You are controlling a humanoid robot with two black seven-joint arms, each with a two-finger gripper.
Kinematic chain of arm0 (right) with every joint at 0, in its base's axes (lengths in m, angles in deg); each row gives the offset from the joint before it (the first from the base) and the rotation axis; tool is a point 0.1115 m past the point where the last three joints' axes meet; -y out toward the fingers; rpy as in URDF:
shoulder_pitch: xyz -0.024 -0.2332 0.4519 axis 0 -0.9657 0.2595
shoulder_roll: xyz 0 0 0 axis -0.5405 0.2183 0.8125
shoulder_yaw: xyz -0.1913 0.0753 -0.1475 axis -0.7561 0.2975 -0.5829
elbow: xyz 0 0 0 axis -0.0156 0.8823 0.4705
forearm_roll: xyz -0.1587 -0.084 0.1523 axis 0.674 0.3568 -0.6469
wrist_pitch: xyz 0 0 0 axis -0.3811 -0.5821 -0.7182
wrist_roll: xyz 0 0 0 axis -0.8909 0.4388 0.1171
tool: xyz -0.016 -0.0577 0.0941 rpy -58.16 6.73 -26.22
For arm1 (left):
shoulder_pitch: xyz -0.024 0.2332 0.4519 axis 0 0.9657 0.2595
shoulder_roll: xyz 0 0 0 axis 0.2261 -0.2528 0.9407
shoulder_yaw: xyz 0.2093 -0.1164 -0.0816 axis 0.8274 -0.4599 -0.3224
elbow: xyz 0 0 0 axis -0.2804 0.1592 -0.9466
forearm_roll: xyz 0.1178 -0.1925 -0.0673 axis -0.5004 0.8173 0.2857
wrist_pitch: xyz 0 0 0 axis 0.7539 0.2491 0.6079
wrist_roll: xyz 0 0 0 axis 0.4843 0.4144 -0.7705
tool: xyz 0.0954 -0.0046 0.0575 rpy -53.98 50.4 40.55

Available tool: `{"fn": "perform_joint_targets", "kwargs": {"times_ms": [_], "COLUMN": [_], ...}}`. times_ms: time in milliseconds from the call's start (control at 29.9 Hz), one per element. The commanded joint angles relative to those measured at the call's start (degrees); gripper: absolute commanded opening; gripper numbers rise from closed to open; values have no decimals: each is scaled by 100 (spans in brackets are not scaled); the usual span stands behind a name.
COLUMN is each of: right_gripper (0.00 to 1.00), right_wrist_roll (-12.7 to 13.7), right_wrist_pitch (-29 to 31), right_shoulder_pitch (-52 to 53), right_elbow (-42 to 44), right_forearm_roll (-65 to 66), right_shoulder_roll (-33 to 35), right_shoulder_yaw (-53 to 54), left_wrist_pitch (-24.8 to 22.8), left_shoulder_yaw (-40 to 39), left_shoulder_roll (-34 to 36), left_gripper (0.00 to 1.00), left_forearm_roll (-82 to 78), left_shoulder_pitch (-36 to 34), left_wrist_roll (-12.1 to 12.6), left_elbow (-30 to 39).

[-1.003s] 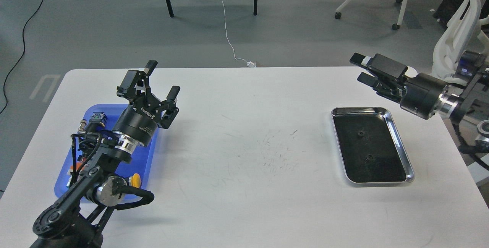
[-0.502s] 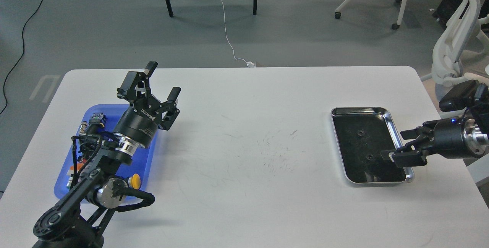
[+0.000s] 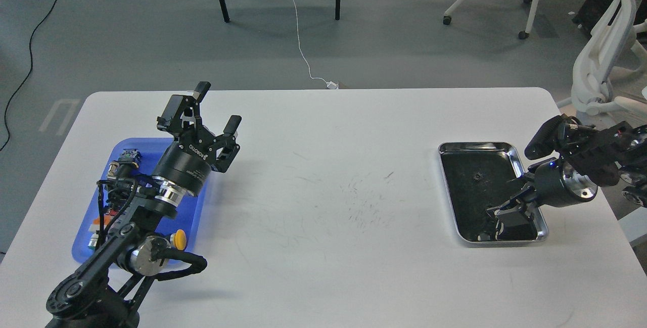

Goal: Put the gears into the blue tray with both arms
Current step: 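Grasp a small black part in the metal tray with the right gripper, then lift the black part and carry it toward the table center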

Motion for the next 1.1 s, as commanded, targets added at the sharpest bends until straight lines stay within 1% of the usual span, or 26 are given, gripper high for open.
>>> {"fn": "perform_joint_targets", "kwargs": {"times_ms": [0,201,334,435,535,836,936,1070], "right_gripper": [70,70,67,66,64,36,23,16], "right_wrist_roll": [0,0,0,0,0,0,0,0], "right_wrist_pitch": [0,0,-9,-9,-158,-220,-247,-255], "right_shoulder_pitch": [8,-36,-71,-80,-80,-89,-89,-80], "right_elbow": [126,319,372,451,530,592,592,592], "right_forearm_roll": [-2,-2,-2,-10,-10,-10,-10,-19], "right_shoulder_roll": [-195,-318,-406,-502,-547,-564,-582,-652], "right_shoulder_yaw": [-125,-187,-187,-318,-442,-495,-495,-495], "left_wrist_pitch": [13,22,22,22,13,13,13,13], "left_shoulder_yaw": [-1,-1,8,-1,-1,-1,-1,-1], "left_shoulder_roll": [2,2,2,2,11,-7,-7,-7], "left_gripper": [98,98,98,98,98,98,98,98], "left_forearm_roll": [0,0,0,0,0,0,0,0], "left_shoulder_pitch": [9,26,35,44,44,53,44,44], "left_wrist_roll": [0,0,0,0,0,0,0,0], "left_elbow": [32,85,85,85,85,85,85,93]}}
